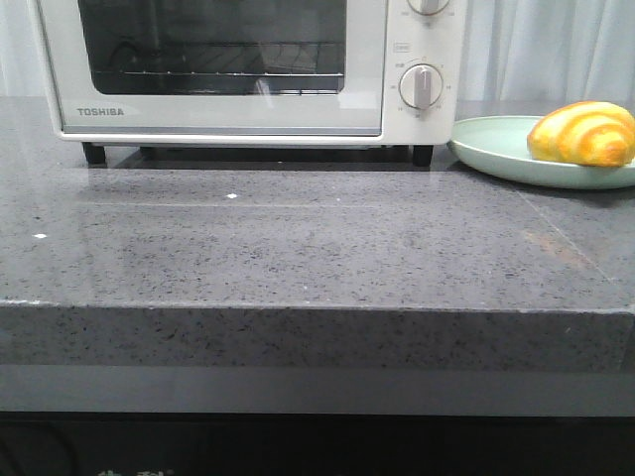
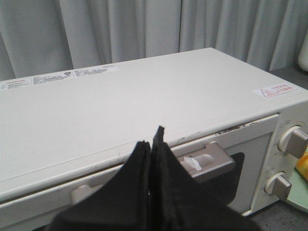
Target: Put bread in oven
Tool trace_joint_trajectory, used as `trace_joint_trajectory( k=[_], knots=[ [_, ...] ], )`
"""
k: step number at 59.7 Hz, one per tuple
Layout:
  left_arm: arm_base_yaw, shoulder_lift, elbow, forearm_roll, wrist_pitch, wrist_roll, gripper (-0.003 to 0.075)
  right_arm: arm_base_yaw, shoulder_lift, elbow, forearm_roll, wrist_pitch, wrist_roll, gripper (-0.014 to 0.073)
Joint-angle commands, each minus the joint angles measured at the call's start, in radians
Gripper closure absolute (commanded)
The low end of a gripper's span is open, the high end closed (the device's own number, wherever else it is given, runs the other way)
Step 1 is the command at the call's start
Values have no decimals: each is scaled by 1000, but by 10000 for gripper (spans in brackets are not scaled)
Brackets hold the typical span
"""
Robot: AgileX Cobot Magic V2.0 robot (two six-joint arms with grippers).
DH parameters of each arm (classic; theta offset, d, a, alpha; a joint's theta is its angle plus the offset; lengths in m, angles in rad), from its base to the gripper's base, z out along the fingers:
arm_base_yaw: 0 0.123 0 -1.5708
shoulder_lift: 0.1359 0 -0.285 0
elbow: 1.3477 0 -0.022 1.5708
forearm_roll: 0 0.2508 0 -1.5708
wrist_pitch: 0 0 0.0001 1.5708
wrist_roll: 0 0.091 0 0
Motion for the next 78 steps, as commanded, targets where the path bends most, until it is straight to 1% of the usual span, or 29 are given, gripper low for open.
trace_joint_trajectory(
  k=[1, 11, 21, 25, 37, 44, 55, 65, 72, 78],
  knots=[
    [-9, 29, -67, -10, -83, 2, 741, -6, 16, -36, 3, -72, 0, 660],
    [-9, 93, -74, -10, -85, 2, 741, -6, 16, -36, 3, -72, 0, 660],
    [-9, 106, -74, -10, -60, 2, 741, -6, 16, -36, 3, -71, 0, 660],
    [-11, 97, -74, -10, -16, 2, 741, -6, 16, -36, 3, -71, 0, 660],
    [-14, 43, -58, -10, 208, 2, 741, -6, 16, -36, 3, -68, 0, 660],
    [-14, -14, -8, -16, 265, 2, 741, -6, 16, -36, 3, -68, 0, 660],
    [-14, -100, 126, -80, 271, 2, 741, -6, 16, -36, 3, -68, 0, 660],
    [-14, -140, 259, -87, 262, 2, 741, -6, 16, -36, 3, -71, 0, 660],
    [-14, -145, 335, -89, 211, 2, 741, -6, 16, -36, 3, -72, 0, 660],
    [-14, -145, 367, -92, 175, 2, 741, -6, 16, -36, 3, -72, 0, 660]
  ],
)
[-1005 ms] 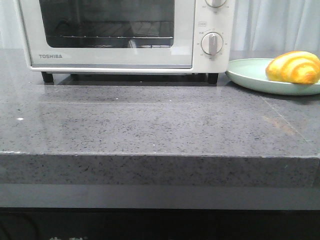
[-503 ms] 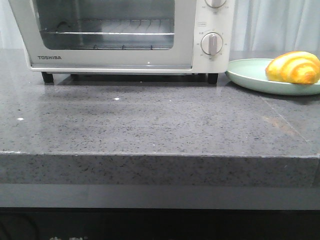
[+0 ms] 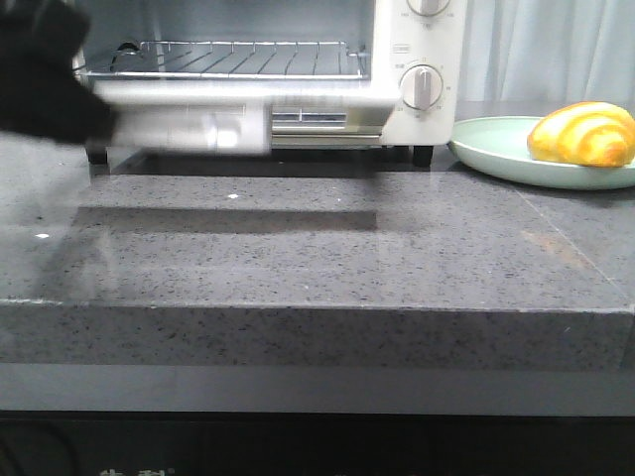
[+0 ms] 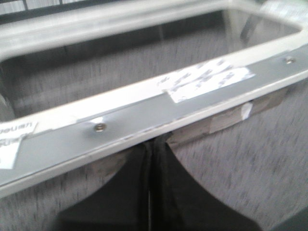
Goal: Put bread in oven
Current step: 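Hook the oven door handle with the left gripper and pull it down open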
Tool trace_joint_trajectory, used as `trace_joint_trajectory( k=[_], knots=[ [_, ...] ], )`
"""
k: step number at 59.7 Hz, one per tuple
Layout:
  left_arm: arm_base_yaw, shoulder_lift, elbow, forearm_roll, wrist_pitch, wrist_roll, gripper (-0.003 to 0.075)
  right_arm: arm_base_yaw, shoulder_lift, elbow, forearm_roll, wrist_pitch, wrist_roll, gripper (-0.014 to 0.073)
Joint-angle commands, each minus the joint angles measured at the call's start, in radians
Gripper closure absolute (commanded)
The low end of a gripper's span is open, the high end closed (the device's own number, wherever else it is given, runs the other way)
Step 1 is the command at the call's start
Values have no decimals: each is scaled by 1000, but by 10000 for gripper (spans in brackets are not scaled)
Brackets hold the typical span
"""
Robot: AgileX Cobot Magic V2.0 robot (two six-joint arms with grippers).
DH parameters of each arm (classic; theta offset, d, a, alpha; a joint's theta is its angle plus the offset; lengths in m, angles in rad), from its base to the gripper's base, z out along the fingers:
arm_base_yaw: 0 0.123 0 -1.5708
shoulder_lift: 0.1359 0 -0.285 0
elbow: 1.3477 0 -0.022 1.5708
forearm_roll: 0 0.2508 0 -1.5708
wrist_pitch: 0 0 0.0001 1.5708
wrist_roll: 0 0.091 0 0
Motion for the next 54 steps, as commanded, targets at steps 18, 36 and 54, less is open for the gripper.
trace_joint_trajectory(
  k=[18, 36, 54],
  knots=[
    [11, -145, -2, -1, -152, -6, 741, -6, 16, -36, 1, -81, 0, 660],
    [11, -307, -2, -1, 24, -6, 741, -6, 16, -36, 1, -82, 0, 660],
    [114, -436, -2, 51, -12, -18, 741, -6, 16, -36, 2, -79, 0, 660]
  ],
)
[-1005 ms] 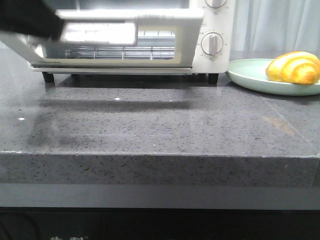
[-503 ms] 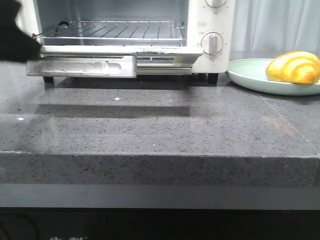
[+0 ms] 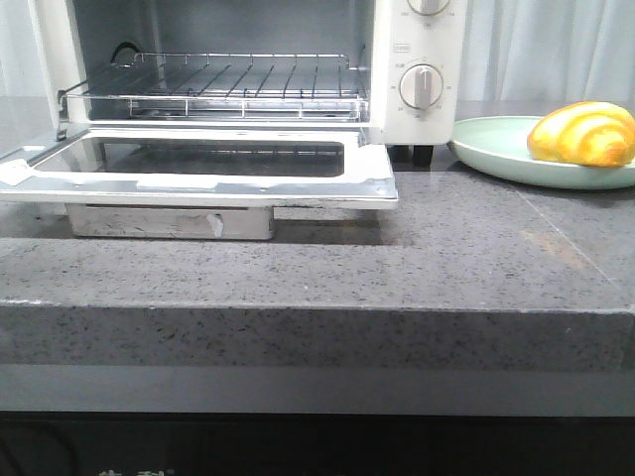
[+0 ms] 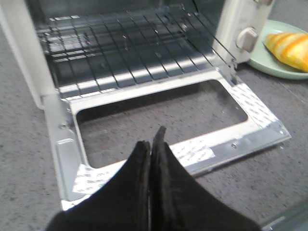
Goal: Put bread in oven
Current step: 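Hook the oven door handle with the left gripper and pull it down open, then withdraw the left gripper and move the right gripper above the croissant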
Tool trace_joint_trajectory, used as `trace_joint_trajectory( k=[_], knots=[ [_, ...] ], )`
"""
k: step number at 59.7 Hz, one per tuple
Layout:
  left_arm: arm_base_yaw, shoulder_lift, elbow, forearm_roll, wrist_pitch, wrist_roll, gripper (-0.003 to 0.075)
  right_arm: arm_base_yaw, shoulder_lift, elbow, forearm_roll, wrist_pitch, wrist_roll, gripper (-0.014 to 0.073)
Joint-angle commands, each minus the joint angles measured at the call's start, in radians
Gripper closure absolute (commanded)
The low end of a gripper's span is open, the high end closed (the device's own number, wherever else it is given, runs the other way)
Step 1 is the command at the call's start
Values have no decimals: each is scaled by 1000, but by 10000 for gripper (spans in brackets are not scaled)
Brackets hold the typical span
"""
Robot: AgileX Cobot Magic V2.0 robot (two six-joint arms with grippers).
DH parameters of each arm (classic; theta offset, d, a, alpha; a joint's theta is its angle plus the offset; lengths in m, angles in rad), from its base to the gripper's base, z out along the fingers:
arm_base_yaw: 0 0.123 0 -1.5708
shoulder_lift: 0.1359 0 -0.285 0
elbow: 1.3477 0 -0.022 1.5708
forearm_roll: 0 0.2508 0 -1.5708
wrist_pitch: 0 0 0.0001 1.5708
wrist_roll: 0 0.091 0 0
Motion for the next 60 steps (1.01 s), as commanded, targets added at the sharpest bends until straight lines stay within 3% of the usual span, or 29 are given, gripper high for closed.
trace_joint_trajectory(
  k=[1, 17, 31, 37, 44, 48, 52, 60],
  knots=[
    [70, -36, -33, 29, -87, -13, 741, -7, 16, -36, 2, -79, 0, 660],
    [324, -188, 66, 40, -147, -13, 741, -7, 185, -106, 11, 31, 155, 651],
    [373, -366, 194, 40, -150, -13, 741, -7, 476, -222, 11, -5, 222, 625],
    [373, -415, 215, 40, -147, -13, 741, -7, 605, -283, 23, -55, 236, 480],
    [373, -434, 218, 40, -140, -13, 741, -7, 741, -366, 108, -74, 277, 167],
    [373, -434, 218, 40, -138, -13, 741, -9, 810, -413, 163, -80, 280, 34],
    [373, -434, 218, 40, -135, -13, 741, -25, 869, -454, 229, -82, 280, -22],
    [373, -434, 218, 40, -135, -13, 741, -74, 962, -510, 340, -81, 280, -20]
  ],
)
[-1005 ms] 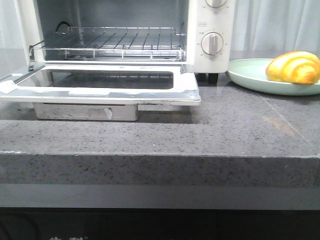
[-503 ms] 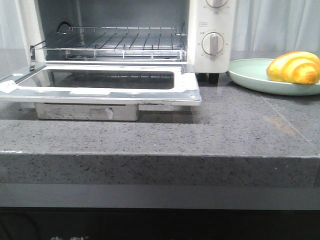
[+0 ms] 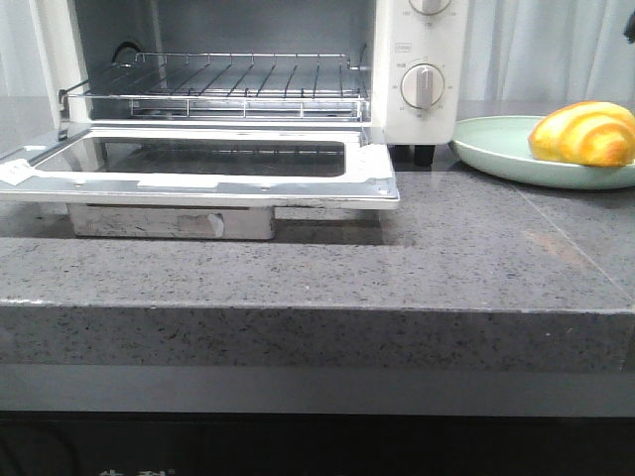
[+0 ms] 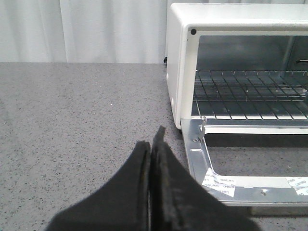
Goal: Put bread in oven
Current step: 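Withdraw the left gripper and move the right gripper above the croissant, then lower the right gripper and grasp the croissant on the green plate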
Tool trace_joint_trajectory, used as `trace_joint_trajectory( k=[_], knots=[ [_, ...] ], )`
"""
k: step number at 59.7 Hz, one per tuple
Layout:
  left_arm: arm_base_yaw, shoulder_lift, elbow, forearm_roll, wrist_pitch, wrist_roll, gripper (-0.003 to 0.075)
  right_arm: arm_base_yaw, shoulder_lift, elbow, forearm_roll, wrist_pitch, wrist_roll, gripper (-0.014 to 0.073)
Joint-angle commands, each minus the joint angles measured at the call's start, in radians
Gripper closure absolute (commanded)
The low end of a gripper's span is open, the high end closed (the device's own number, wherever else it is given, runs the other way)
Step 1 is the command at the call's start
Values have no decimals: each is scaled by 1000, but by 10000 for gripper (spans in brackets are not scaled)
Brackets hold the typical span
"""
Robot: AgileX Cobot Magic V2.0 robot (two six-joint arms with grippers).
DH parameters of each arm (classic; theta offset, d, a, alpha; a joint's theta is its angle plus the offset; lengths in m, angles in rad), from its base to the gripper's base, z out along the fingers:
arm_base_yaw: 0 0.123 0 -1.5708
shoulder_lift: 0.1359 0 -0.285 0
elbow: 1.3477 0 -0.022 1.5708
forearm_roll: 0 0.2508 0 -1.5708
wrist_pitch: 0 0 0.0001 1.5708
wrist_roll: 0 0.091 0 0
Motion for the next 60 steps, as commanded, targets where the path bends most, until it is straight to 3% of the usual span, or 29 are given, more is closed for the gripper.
trace_joint_trajectory(
  k=[1, 29, 54, 60],
  knots=[
    [3, 6, -27, -4, -71, -10, 741, -35, 35, -67, 87, -61, -1, -20],
    [3, 6, -27, -4, -71, -10, 741, -49, 270, -226, 164, 51, -15, -20],
    [3, 6, -27, -4, -71, -10, 741, -49, 307, -247, 167, 103, -34, -17],
    [3, 6, -27, -4, -71, -10, 741, -49, 308, -247, 174, 108, -51, 31]
  ],
)
